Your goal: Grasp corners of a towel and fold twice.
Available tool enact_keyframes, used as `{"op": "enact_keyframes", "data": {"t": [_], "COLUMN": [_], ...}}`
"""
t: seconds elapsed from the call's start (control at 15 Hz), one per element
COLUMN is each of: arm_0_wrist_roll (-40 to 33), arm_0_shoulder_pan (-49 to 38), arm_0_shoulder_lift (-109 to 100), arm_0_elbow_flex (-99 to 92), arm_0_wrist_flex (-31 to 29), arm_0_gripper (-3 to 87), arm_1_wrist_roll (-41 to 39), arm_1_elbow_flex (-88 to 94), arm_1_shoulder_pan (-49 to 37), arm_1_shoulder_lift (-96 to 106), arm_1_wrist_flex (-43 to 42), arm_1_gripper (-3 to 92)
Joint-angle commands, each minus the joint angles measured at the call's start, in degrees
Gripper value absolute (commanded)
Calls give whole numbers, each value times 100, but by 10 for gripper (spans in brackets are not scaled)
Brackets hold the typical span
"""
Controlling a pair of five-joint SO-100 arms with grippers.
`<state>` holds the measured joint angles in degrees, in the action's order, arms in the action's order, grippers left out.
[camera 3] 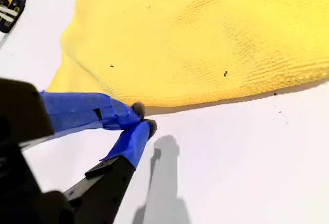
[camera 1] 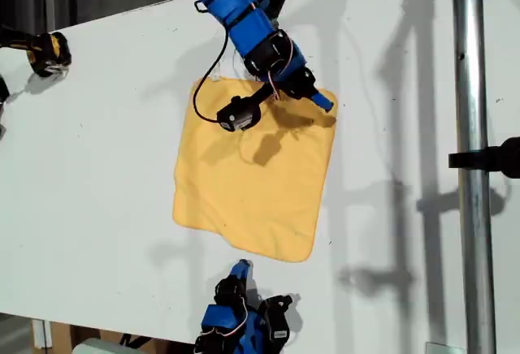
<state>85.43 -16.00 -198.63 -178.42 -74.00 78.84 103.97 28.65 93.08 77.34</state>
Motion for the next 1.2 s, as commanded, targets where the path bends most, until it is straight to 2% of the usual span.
{"op": "enact_keyframes", "data": {"t": [0.0,0.27,0.6,0.67,0.73,0.87,1.13], "arm_0_wrist_roll": [53,62,62,70,70,97,114], "arm_0_shoulder_pan": [-79,-35,-35,-35,-26,0,-9], "arm_0_shoulder_lift": [-35,-35,-26,-26,-26,-26,-26], "arm_0_elbow_flex": [-26,-26,-26,-26,-26,-26,-26], "arm_0_wrist_flex": [18,9,9,9,9,9,9], "arm_0_gripper": [7,6,6,6,5,4,3], "arm_1_wrist_roll": [431,536,457,387,299,264,229], "arm_1_elbow_flex": [105,79,-369,-633,-905,-1512,-1802], "arm_1_shoulder_pan": [35,9,53,26,-9,-62,-35], "arm_1_shoulder_lift": [-62,-650,-1731,-2136,-2505,-3041,-3252], "arm_1_wrist_flex": [-308,-773,-888,-879,-905,-765,-589], "arm_1_gripper": [406,396,382,351,281,28,-1]}}
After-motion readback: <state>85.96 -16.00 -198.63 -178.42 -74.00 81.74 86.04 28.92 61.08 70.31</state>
